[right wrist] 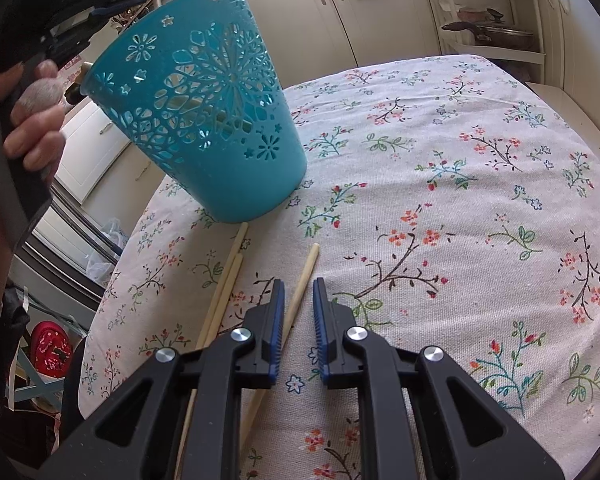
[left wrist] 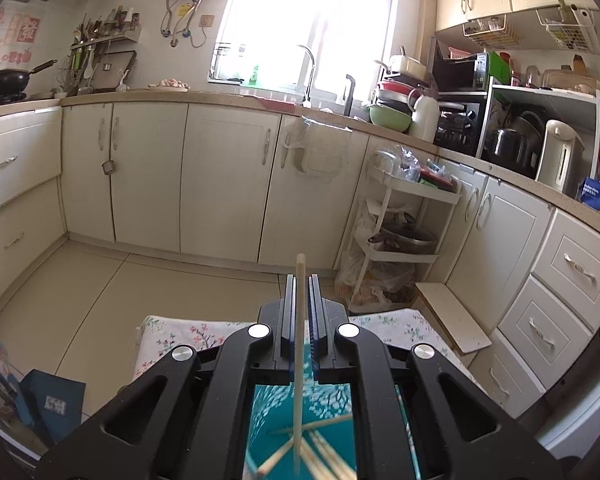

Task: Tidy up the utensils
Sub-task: 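Lift the stick with the left gripper and drop it into the bin, then move the right gripper to the sticks and close on one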

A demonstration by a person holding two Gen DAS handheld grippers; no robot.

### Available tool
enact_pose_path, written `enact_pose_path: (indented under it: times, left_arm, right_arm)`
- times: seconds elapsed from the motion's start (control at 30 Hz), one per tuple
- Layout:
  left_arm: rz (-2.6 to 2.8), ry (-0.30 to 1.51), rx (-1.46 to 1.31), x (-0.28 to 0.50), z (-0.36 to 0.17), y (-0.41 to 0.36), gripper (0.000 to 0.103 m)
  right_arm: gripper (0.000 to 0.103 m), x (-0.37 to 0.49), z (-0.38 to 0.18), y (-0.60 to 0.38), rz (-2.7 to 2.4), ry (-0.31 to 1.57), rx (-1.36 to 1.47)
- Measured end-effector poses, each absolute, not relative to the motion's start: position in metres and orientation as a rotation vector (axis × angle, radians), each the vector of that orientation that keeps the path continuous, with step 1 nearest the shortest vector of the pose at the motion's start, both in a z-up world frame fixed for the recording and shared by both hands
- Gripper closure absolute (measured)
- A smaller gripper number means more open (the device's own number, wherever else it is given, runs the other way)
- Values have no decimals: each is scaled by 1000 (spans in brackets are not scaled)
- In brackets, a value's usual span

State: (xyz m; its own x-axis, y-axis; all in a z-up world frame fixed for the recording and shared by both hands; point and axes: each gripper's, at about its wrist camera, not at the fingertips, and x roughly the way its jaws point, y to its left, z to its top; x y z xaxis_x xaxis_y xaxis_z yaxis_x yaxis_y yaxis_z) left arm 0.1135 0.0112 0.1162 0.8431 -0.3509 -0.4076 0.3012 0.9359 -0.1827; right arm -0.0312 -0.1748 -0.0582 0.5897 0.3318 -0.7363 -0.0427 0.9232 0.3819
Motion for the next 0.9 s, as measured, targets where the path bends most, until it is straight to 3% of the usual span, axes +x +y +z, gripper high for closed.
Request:
enact_pose_path:
  times: [0.23,0.4,0.6,0.9]
  left_arm:
    - [-265,461,-147,64,104,54,91]
    - [-204,542,-166,29,66,79,71]
    - [-202,704,-159,25,6,76,61]
    - [-212,843,-123,38,-38,57,32]
  right_arm:
    - [82,-32,-56,-169,227,914,312]
    - [80,-32,-55,-165,221,912,285]
    - [77,-32,-54,-155,201,910,219]
    - [70,-35,-53,-140,175,908,106]
